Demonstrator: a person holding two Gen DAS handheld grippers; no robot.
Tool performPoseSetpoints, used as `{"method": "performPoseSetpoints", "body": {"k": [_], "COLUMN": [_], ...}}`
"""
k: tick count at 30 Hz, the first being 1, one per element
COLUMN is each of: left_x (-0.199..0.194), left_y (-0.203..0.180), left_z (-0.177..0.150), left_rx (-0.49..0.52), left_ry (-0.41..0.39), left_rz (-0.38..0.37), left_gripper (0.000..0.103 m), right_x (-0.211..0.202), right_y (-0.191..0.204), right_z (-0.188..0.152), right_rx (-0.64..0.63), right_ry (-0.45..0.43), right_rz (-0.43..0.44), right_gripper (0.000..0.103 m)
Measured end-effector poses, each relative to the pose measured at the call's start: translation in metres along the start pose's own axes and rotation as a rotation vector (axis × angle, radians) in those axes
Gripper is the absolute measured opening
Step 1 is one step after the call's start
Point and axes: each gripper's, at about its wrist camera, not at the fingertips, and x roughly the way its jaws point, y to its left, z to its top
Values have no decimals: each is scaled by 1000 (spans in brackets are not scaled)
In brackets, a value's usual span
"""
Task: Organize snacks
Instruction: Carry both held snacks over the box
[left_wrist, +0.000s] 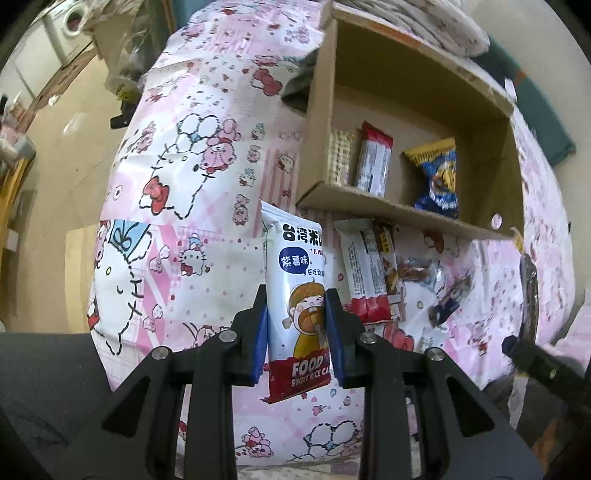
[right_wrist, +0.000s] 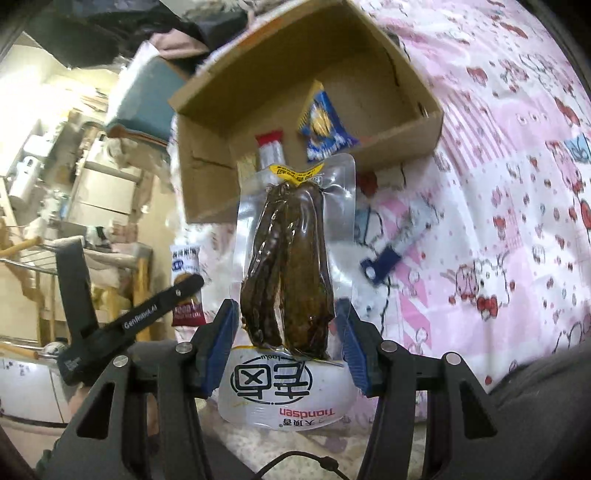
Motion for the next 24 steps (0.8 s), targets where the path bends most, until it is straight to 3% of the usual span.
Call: {"method": "performPoseSetpoints", "body": {"k": [4, 9, 17, 24], "left_x": [-13, -42, -57, -44], "left_y": [12, 10, -33, -64], "left_z": [3, 26, 84, 115], "left_rx": [-59, -72, 75, 140], "left_ry": [-34, -135, -250, -263], "left_rz": [8, 12, 54, 37], "left_gripper": [24, 24, 24, 24], "right_x": [-14, -23, -20, 1], "right_y": [-7, 0, -1, -6], "right_z": [13, 42, 97, 136], "right_rx": [-10, -41, -53, -51], "right_ry": [-50, -131, -241, -275], "right_rz": [50, 86, 111, 90], "right_gripper": [56, 56, 56, 56]}}
